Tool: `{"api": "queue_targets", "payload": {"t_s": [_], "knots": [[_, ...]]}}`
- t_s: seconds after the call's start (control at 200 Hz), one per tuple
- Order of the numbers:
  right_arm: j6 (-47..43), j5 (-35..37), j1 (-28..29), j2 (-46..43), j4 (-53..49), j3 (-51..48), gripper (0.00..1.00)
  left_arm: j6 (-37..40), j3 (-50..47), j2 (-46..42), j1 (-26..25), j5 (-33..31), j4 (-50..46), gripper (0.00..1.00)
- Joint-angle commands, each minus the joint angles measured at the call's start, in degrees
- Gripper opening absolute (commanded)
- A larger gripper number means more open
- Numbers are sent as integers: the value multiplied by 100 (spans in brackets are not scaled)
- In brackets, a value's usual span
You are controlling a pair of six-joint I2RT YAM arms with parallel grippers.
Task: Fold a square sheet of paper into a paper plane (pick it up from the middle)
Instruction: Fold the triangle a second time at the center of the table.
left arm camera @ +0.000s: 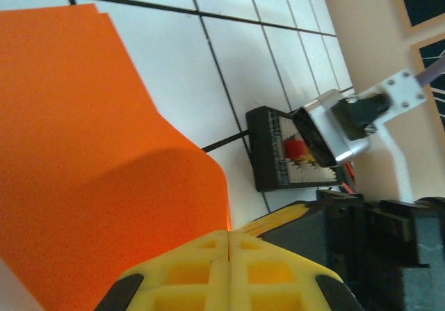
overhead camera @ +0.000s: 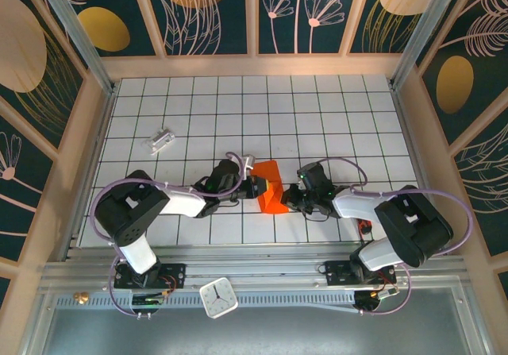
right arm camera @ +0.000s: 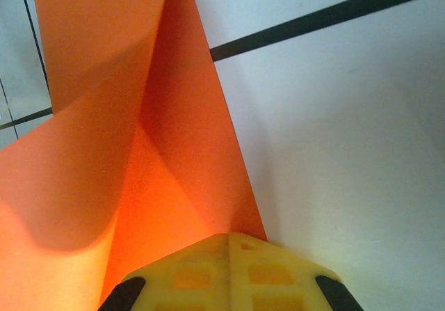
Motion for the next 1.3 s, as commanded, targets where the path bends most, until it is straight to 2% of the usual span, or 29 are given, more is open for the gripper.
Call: {"api": "queue_targets", "payload": {"t_s": [0.0, 0.5, 0.981, 1.291], "knots": [[-176, 433, 70, 171, -542, 37, 0, 83, -33, 125, 111, 193, 152, 0], [-330, 657, 279, 127, -842, 149, 0, 443, 99, 462, 345, 360, 17, 0], [-479, 661, 358, 31, -957, 377, 5, 765, 99, 554, 472, 448, -212, 0], [-607, 717, 369, 147, -1033, 428, 4, 919, 431, 778, 491, 623, -460, 0]]}}
